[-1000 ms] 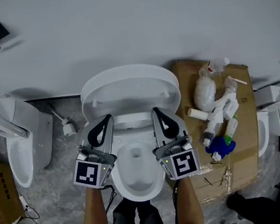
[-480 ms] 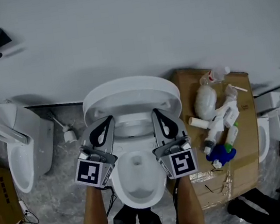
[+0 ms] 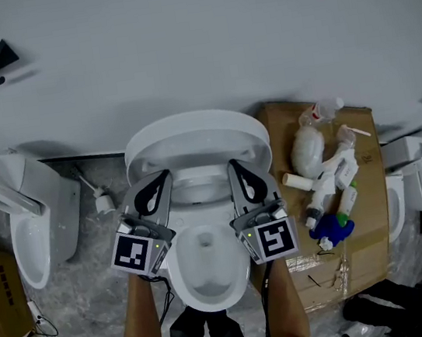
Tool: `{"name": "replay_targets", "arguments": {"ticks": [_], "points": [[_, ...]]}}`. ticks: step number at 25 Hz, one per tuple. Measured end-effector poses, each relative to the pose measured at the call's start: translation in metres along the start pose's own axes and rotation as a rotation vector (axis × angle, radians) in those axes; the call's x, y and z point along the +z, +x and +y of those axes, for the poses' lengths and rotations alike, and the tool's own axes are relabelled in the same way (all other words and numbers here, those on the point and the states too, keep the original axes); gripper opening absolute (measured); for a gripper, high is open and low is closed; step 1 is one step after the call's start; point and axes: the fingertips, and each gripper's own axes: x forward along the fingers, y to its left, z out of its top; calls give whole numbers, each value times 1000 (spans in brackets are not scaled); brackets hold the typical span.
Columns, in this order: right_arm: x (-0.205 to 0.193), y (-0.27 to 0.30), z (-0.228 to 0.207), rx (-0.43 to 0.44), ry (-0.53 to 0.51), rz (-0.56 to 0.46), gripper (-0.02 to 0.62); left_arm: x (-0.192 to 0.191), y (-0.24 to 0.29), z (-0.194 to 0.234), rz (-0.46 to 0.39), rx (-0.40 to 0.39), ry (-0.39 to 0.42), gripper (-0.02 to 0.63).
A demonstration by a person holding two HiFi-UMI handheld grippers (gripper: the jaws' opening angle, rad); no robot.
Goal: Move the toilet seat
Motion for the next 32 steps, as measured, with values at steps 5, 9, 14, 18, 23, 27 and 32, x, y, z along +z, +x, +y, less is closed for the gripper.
{"name": "replay_targets", "arguments": {"ticks": [5,9,14,18,23,27,32], "points": [[-4,-7,13,15,-55,64,-3,1,-2,-1,-2,11,0,-5],[8,-16,23,27,-53,54,-2,4,-7,-3,9,18,26,-3],[31,-37,38,94,-17,42,-2,21,-29,-17,-14,-30,20,-4],[51,-59,52,136,3,45,-2,42,-52,-34,-29,-84,18,-5],[70,-90,70,153,32,30,-3,60,-81,-61,-48,-149,17,-4],[85,-116,83,137,30,-48,-3,60,-104,-78,-39,-168,7,-5],[69,-143,106,158,75,32,-2,52,-124,-99,-34,-184,-9,-5]]}}
